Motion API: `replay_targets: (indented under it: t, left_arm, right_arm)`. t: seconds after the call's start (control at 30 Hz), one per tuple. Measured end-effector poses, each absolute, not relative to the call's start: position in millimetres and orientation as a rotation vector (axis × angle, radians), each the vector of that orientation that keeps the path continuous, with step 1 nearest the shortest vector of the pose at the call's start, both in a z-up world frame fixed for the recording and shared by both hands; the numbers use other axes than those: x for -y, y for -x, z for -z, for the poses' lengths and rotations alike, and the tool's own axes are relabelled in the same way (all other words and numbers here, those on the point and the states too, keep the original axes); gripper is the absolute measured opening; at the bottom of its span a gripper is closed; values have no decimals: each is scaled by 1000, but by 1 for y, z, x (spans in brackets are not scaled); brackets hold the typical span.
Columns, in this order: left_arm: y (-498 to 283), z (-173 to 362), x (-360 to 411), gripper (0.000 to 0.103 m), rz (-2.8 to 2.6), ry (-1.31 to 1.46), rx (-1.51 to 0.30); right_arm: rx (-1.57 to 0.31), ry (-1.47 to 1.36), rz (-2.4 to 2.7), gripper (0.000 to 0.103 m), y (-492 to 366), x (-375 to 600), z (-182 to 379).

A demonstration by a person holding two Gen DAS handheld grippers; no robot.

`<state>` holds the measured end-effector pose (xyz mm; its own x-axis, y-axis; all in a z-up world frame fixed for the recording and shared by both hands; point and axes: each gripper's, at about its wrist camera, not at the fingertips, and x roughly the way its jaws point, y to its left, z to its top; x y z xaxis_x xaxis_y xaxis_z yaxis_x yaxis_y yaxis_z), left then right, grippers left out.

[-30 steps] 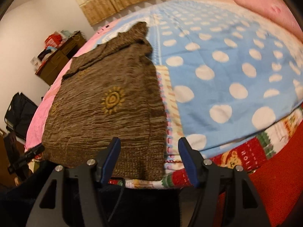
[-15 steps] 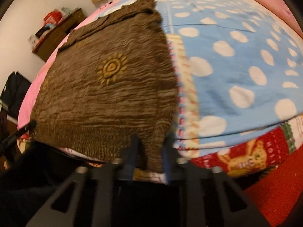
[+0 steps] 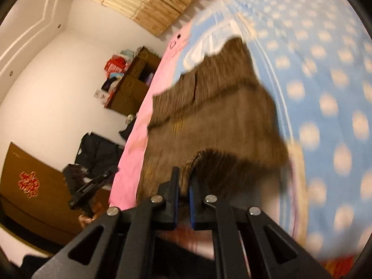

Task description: Fold small clothes

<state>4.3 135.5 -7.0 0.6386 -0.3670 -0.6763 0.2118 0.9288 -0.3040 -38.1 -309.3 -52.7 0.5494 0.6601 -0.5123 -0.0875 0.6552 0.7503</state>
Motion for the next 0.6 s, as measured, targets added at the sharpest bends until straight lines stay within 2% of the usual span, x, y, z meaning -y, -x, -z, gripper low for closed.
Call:
replay_targets:
  t: [0.2,0.23,0.27,0.33,0.37,0.4,0.43,0.47,0.53,0.6]
  left_arm:
    - [-17,3,-140,16,337,19,-752]
    - [-13,7,-144,16,336,0,-755]
    - [-6,12,-153,19,335,-8,-762]
    - [8,26,-172,32,327,0,-789]
    - [18,36,-185,47,305,10,-809]
    - [26,42,-194,56,285,21,-812]
    - [33,47,-202,56,264,36,-809]
    - [39,52,-209,56,247,54,-808]
    - [46,57,-216,56,224,86,-815]
    - [55,59,-225,56,199,122,-807]
  right_arm:
    - [-878,-731,-264,10,-30,328,85]
    - [-892,-733,-238,13,-32,331,94]
    - [-893,-715,-221,13,-31,328,98]
    - [-868,-660,-259,17,-24,315,92]
    - [-851,-637,-330,34,-18,301,86]
    - [-842,-625,-397,48,-11,286,79]
    - [-835,-624,-466,85,0,272,71]
    - [-818,-625,-547,102,10,252,66]
    - [-798,-577,-709,100,30,209,58]
    - [-865,-455,-868,87,45,155,56]
